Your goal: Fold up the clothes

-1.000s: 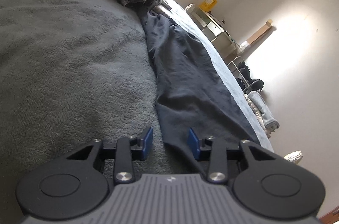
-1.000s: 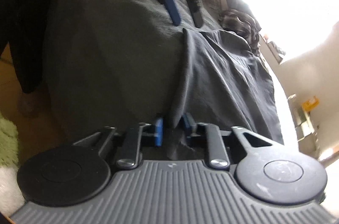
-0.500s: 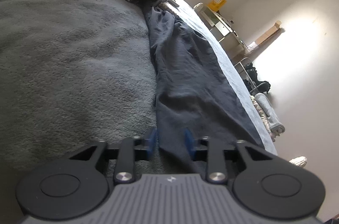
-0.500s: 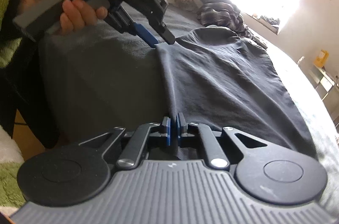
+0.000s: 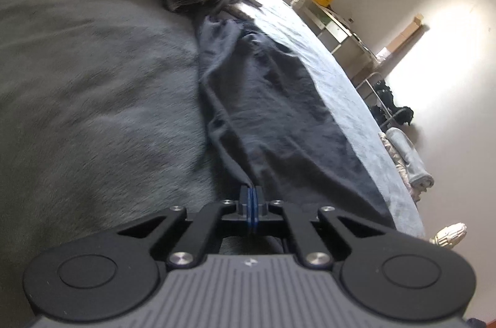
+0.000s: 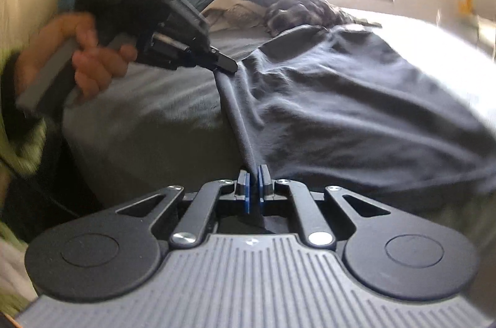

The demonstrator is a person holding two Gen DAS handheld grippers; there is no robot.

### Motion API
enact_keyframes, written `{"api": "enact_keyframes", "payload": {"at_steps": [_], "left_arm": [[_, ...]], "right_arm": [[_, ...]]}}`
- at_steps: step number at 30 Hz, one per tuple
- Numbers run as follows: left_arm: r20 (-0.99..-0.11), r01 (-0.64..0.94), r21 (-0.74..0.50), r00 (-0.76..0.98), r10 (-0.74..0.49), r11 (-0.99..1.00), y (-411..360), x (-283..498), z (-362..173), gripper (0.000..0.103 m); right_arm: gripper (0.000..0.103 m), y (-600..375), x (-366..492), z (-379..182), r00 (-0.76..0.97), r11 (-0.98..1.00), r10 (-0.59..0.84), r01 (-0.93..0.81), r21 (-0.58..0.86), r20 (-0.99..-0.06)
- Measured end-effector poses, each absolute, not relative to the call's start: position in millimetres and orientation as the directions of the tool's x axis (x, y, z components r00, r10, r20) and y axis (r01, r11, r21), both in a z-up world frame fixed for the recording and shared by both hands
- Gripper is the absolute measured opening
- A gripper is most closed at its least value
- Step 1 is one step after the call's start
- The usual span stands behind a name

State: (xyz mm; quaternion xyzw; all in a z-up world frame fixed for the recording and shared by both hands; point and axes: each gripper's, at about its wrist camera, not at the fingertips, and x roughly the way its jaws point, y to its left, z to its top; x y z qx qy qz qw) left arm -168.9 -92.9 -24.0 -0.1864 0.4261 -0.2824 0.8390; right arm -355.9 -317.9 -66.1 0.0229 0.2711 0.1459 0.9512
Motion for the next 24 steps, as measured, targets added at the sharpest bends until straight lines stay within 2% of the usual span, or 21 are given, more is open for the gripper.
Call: {"api": "enact_keyframes", "payload": {"at_steps": [7,14,15,17,22,24], "left_arm": [[-0.640,0.336,-0.519,0.457,-0.618,0.786,-125.8,-157.8,-15.8,0.003],[-0.653,0.355,-0.498,0.446,-0.612,0.791,-150.8,-146.8,-23.0,0.004],[-0.647,0.363,-0.498,0.448,-0.617,0.787,-152.3,-146.4,-23.7,0.007],[-0.619,0.382,-0.518,0.449,-0.644,0.765,-150.7,-147.5,-22.2,0.021],[-0.510,0.461,-0.531,0.496,-0.703,0.711,-135.9,-161.2,-9.0,0.030],[-0.500,0.478,-0.512,0.510,-0.700,0.714,-130.4,-165.0,-9.0,0.030]], "right_arm": [[0.004,-356.9,-349.0,-70.8,0.822,0.910,0.350,-0.184,0.373,-0.449],[0.004,-383.5,-344.6,-81.2,0.832,0.870,0.346,-0.111,0.481,-0.433],[0.004,-385.8,-344.4,-82.8,0.834,0.866,0.344,-0.104,0.490,-0.432],[0.004,-390.8,-344.2,-86.8,0.836,0.852,0.343,-0.086,0.516,-0.427],[0.004,-404.0,-340.2,-97.4,0.831,0.798,0.366,-0.049,0.600,-0.418],[0.004,-408.5,-338.5,-100.6,0.828,0.776,0.378,-0.040,0.630,-0.413]]}}
